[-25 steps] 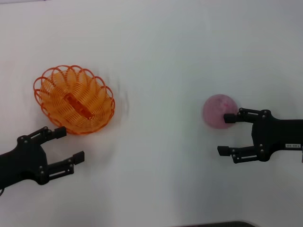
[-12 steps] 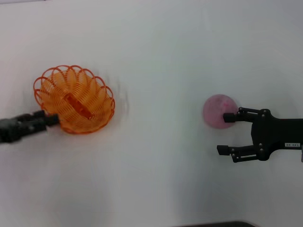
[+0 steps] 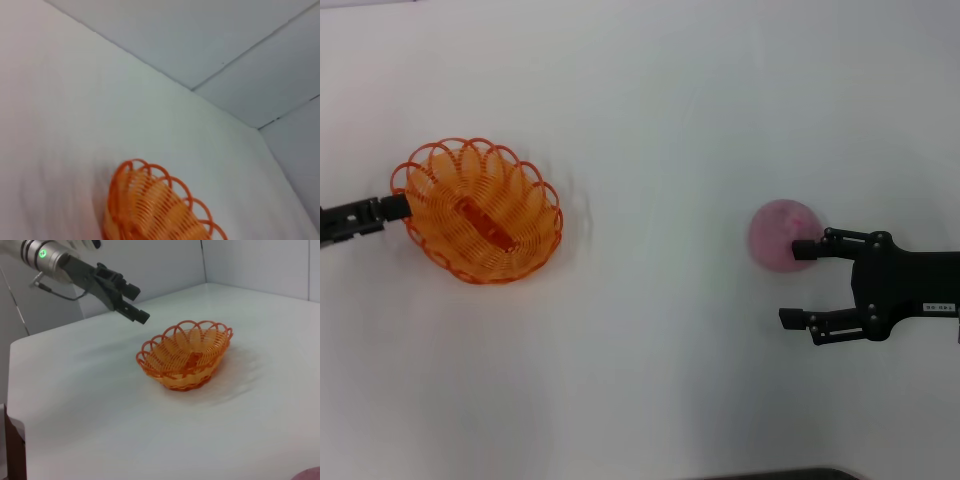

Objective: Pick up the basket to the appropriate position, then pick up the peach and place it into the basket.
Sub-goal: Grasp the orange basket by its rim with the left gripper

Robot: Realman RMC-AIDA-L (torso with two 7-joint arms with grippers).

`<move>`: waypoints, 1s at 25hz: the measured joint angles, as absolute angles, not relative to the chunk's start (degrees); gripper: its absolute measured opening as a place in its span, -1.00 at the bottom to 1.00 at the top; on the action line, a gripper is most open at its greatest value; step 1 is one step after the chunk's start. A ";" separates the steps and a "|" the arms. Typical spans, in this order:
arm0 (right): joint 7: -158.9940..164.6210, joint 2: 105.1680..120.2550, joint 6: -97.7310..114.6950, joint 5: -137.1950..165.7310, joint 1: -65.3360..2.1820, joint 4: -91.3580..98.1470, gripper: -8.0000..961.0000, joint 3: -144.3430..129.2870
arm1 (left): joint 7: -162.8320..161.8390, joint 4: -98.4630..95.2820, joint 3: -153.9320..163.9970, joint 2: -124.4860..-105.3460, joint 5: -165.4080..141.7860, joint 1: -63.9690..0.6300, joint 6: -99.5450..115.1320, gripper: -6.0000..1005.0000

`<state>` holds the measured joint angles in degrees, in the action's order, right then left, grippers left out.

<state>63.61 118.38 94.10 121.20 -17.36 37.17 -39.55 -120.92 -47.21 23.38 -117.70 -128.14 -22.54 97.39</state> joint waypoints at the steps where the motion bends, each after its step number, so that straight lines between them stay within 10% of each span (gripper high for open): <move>1: 63.62 118.38 94.11 121.20 -17.37 37.18 0.96 -39.55 | -120.97 -47.97 23.47 -117.78 -128.59 -22.77 97.06 0.68; 25: 63.72 118.31 94.13 121.20 -17.61 37.18 0.96 -40.10 | -124.25 -64.48 47.64 -120.88 -149.80 -35.35 82.65 0.68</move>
